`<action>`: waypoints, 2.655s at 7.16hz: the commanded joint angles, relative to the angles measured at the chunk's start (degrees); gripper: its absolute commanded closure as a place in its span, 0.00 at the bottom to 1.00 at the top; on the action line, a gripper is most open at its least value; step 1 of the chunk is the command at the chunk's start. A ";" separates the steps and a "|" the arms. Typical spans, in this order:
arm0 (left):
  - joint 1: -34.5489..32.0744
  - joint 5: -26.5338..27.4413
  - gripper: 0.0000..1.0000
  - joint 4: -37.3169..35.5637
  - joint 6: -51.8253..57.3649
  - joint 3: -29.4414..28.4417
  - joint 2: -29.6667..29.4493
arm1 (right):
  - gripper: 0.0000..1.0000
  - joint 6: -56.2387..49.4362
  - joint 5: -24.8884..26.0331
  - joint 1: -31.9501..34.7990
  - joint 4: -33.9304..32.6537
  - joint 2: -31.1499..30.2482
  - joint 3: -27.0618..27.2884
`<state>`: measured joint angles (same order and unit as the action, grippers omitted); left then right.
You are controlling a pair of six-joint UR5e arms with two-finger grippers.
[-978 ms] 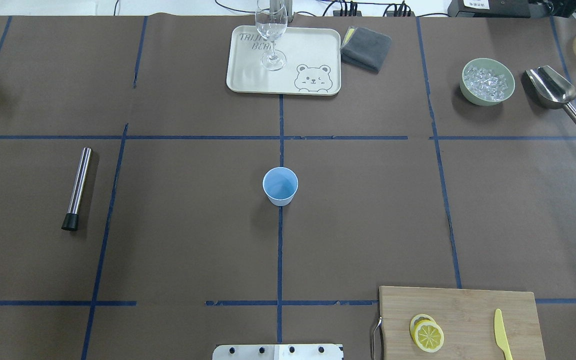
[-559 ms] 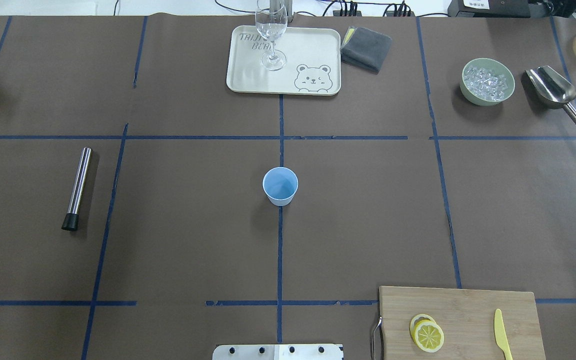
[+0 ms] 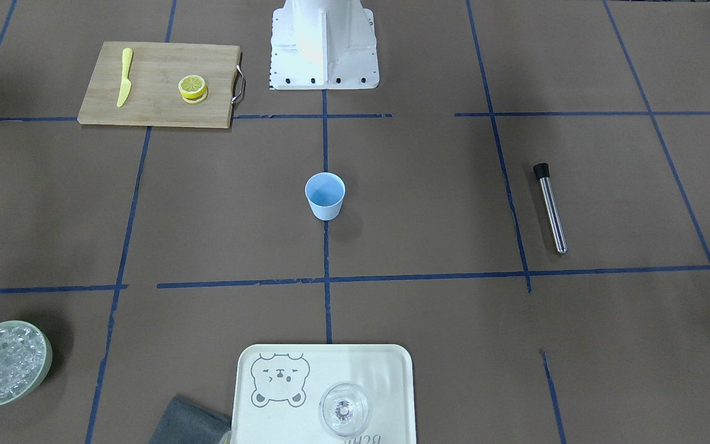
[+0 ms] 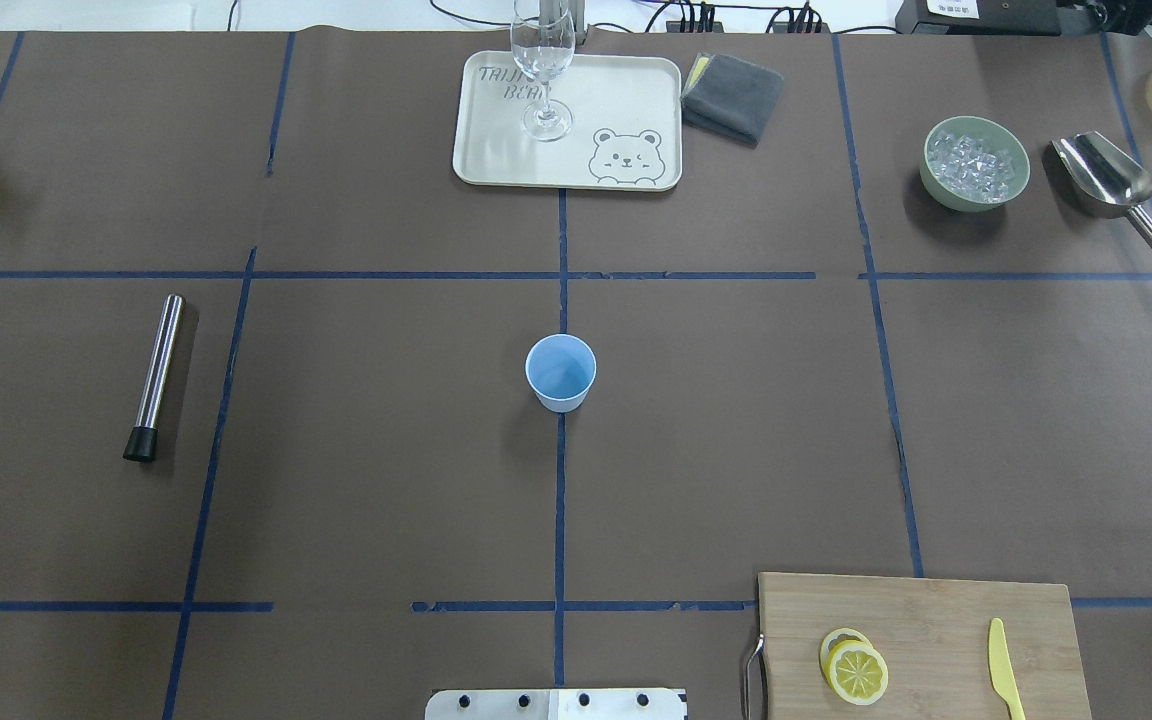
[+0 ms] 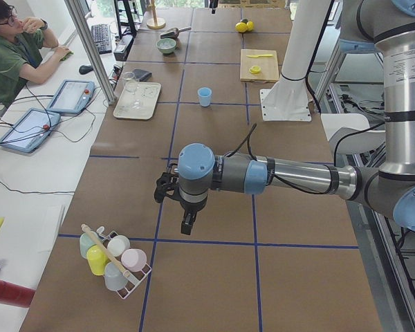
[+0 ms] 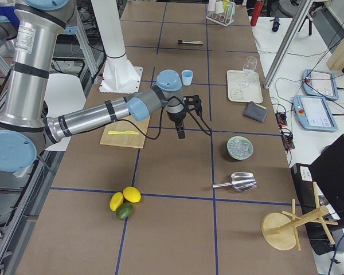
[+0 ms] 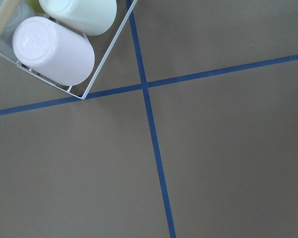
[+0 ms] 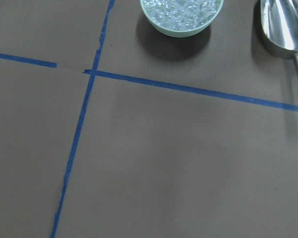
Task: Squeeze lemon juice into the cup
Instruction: 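Move the right gripper toward the lemon slices on the wooden board, then lower the right gripper and grasp a yellow lemon slice on the board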
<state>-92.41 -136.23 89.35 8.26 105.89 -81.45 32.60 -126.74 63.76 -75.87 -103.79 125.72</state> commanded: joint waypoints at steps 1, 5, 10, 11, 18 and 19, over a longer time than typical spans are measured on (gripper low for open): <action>0.04 0.00 0.00 0.03 0.00 0.11 -0.64 | 0.00 17.33 6.15 -14.74 0.02 -0.10 6.44; 0.04 0.00 0.00 0.03 -0.09 0.11 -1.52 | 0.00 46.18 33.67 -46.88 0.19 0.69 9.72; -0.05 0.00 0.00 0.03 -0.09 0.20 -1.52 | 0.00 58.10 47.81 -64.36 0.28 4.36 5.35; -0.05 0.00 0.00 0.03 -0.09 0.28 -1.52 | 0.00 58.02 48.51 -64.89 0.28 5.52 3.41; -0.05 0.00 0.00 0.03 -0.09 0.64 -1.43 | 0.05 58.02 48.70 -66.83 0.28 6.23 -0.47; -0.05 0.00 0.00 0.03 -0.09 0.55 -1.43 | 0.08 58.02 48.70 -66.83 0.28 6.23 -0.47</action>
<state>-92.46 -136.23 89.38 8.17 106.51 -82.92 90.62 -78.05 -3.01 -75.59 -97.57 125.36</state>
